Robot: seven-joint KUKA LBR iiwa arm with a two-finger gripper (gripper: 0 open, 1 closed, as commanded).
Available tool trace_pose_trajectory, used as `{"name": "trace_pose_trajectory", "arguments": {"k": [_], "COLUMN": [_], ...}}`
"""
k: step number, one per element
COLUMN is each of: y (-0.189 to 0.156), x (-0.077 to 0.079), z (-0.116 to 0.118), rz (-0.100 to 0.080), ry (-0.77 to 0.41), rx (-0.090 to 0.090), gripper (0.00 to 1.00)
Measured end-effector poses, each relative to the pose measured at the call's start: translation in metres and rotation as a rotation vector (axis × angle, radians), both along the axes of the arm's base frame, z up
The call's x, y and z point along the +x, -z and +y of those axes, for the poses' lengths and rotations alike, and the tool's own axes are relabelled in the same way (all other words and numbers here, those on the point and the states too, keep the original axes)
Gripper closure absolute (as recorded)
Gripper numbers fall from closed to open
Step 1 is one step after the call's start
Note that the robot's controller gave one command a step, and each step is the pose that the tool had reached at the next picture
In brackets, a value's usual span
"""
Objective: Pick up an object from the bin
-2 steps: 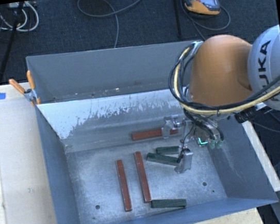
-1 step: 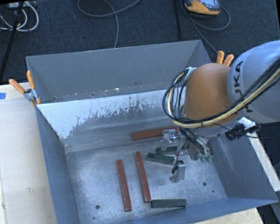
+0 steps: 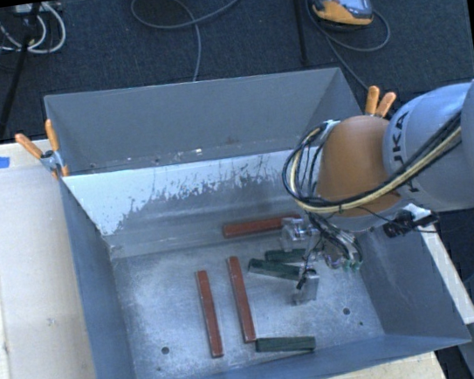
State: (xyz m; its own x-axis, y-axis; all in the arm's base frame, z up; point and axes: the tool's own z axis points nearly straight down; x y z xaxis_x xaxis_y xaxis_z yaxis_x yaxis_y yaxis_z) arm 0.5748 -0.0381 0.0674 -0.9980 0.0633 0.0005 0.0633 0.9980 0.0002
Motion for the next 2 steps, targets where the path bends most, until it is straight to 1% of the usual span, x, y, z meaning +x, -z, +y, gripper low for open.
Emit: {"name": "trace_pose_trajectory", "arguments": {"k": [1,2], "y": [-0.005,-0.019], "x": [0.001,-0.004], "z": [0.001,0.008], "rz": [-0.001,-0.001], "ry": [-0.001,0.019], "rx": [0.000,0.001], "gripper": [1.00,1.00]}}
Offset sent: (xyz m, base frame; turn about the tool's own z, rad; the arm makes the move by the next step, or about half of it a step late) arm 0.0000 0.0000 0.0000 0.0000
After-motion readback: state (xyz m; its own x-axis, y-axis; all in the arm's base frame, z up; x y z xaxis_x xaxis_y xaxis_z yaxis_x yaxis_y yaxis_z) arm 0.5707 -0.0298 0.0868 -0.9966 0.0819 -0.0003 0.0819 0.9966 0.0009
